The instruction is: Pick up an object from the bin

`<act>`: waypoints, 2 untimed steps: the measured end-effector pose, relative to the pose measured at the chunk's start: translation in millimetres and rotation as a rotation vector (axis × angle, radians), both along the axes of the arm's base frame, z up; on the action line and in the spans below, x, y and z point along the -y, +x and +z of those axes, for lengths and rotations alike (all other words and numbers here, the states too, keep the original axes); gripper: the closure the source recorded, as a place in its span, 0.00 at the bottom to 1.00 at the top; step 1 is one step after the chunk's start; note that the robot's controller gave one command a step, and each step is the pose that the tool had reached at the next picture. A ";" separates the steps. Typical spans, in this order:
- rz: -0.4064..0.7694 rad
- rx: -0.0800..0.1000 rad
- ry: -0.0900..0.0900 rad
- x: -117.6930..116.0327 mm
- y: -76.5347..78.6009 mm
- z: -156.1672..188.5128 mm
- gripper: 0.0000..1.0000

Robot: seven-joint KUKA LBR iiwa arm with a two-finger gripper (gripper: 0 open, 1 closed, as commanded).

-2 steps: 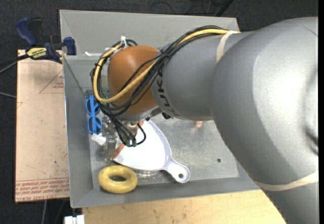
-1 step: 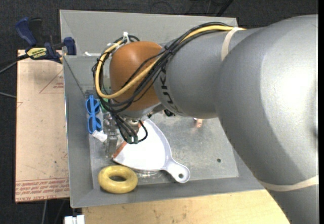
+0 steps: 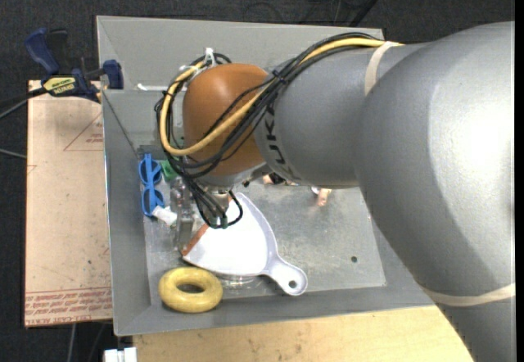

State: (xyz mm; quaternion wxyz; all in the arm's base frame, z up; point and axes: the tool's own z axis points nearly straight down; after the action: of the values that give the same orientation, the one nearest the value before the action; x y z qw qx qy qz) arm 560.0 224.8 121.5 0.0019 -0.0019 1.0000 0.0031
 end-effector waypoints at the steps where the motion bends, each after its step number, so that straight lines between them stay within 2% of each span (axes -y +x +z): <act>1: -0.013 -0.018 -0.006 2.5 -5.4 -4.3 1.00; 2: -0.043 -0.010 -0.003 4.9 -5.1 54.5 1.00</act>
Offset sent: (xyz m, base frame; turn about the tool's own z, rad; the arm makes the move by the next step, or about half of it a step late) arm -0.0056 -0.0087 0.1257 0.0820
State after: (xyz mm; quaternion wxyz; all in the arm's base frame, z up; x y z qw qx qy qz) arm 554.9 219.9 176.0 -0.0030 0.0194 0.9998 0.0018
